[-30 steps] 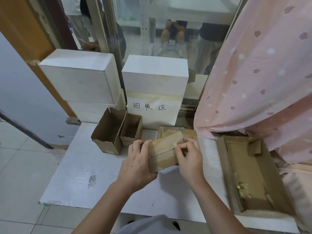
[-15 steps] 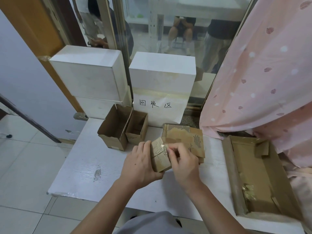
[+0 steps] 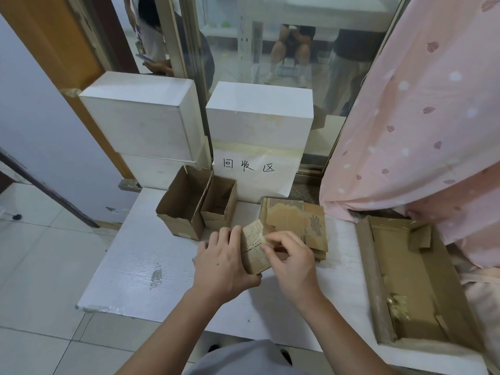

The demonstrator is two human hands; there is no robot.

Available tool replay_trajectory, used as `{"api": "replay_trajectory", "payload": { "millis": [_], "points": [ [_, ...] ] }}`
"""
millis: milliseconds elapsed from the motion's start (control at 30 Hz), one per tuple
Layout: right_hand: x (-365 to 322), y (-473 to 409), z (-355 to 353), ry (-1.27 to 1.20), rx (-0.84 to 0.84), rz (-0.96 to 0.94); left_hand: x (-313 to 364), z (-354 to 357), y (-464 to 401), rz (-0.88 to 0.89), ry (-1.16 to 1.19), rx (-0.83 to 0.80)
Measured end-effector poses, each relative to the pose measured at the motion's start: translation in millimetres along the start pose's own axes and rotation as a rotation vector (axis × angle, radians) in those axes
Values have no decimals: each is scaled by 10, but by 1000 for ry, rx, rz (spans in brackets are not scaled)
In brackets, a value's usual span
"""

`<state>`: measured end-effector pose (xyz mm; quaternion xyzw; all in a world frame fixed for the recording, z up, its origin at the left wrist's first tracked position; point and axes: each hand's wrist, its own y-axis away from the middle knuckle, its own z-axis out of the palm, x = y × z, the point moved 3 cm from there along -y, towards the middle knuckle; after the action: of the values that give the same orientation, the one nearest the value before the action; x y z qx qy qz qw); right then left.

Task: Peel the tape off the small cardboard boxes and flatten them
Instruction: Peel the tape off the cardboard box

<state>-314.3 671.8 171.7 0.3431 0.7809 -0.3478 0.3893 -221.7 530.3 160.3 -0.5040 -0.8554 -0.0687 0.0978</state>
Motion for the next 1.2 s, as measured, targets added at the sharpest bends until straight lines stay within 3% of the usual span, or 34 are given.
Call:
{"api": "replay_trajectory", "payload": {
  "millis": [333,567,767,967,1100,1200],
  "points": [
    [72,69,-120,-5,-4,144,223,-41,-2,51,-70,91],
    [142,92,-238,151,136,124,460,-28,17,94,-76,103],
    [256,84,-462,92,224,131,588,4,9,113,-72,103],
    [211,102,-654,-36,138,-19,701,18,-41,84,-45,122],
    [266,78,-764,-290,65,198,763,20,-54,94,2,157],
    [329,22,-836,-284,13,235,807,13,-48,102,31,210]
  ]
}}
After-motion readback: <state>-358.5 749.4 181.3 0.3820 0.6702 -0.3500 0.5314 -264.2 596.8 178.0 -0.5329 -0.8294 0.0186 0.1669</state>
